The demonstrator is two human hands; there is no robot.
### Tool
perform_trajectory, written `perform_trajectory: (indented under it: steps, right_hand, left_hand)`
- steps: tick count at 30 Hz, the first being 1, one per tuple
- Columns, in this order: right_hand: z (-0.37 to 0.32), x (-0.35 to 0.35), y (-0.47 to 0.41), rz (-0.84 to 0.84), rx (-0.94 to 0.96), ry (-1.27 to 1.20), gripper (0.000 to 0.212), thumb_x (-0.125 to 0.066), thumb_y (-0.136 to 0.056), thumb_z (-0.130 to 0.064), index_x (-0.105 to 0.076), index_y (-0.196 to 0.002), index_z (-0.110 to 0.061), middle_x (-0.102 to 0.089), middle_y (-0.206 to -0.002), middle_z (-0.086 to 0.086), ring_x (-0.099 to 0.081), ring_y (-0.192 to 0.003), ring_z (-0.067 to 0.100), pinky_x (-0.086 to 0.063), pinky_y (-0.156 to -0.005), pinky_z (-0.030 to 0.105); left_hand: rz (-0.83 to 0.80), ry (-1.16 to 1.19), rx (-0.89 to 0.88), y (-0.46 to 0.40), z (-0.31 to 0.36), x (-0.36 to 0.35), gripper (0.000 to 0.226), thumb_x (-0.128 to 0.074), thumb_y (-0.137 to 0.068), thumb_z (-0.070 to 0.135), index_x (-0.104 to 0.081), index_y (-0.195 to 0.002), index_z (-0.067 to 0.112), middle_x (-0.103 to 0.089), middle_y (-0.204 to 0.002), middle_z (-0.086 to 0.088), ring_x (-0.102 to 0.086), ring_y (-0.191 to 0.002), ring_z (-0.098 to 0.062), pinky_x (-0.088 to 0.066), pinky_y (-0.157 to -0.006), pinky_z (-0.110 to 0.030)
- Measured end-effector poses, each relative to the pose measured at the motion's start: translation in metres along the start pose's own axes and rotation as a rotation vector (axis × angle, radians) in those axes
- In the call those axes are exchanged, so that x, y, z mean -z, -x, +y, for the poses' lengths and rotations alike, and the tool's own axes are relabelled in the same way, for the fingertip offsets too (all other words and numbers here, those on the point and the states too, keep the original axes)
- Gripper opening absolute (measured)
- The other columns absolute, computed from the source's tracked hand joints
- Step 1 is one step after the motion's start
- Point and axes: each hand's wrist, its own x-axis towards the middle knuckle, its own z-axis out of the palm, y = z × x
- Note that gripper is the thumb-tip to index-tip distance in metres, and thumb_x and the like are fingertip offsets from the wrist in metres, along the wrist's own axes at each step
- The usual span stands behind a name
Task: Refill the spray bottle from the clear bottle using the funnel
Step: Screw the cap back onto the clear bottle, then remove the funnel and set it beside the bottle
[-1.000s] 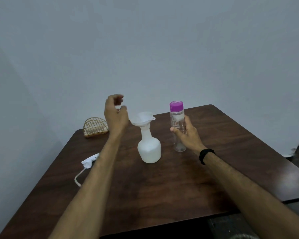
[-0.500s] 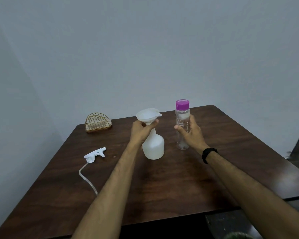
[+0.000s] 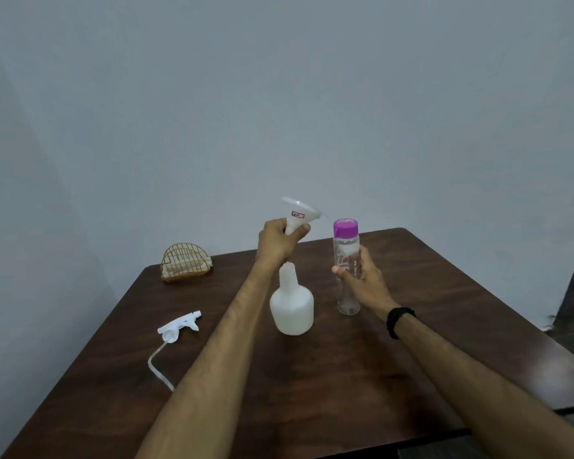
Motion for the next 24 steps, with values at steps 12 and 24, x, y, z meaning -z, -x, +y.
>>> perform_trajectory:
  steps: [12,24]
  right_hand:
    - [0.015,0.069,-0.010,0.215,-0.006,0.083,0.056,-0.074,-0.087,-0.031,-0.044,-0.133,-0.020,-0.062,-0.117,-0.001,-0.064,-0.101,0.016,-0.051,-0.087,0.034]
    - [0.052,0.099,-0.012,0.209,-0.063,0.115,0.064,-0.076,-0.086,-0.036,-0.042,-0.137,-0.018,-0.061,-0.122,-0.001,-0.061,-0.107,0.014,-0.046,-0.082,0.019]
  left_hand:
    - [-0.209,-0.489,-0.014,-0.001,0.026,-0.058,0.028,-0.056,-0.093,0.020,-0.063,-0.114,0.002,-0.064,-0.113,-0.016,-0.064,-0.097,-0.031,-0.047,-0.068,-0.032]
    - [-0.198,-0.485,0.063,0.000,-0.035,-0.156,0.019,-0.059,-0.087,0.027,-0.067,-0.090,0.010,-0.070,-0.100,-0.010,-0.068,-0.094,-0.033,-0.055,-0.074,-0.038]
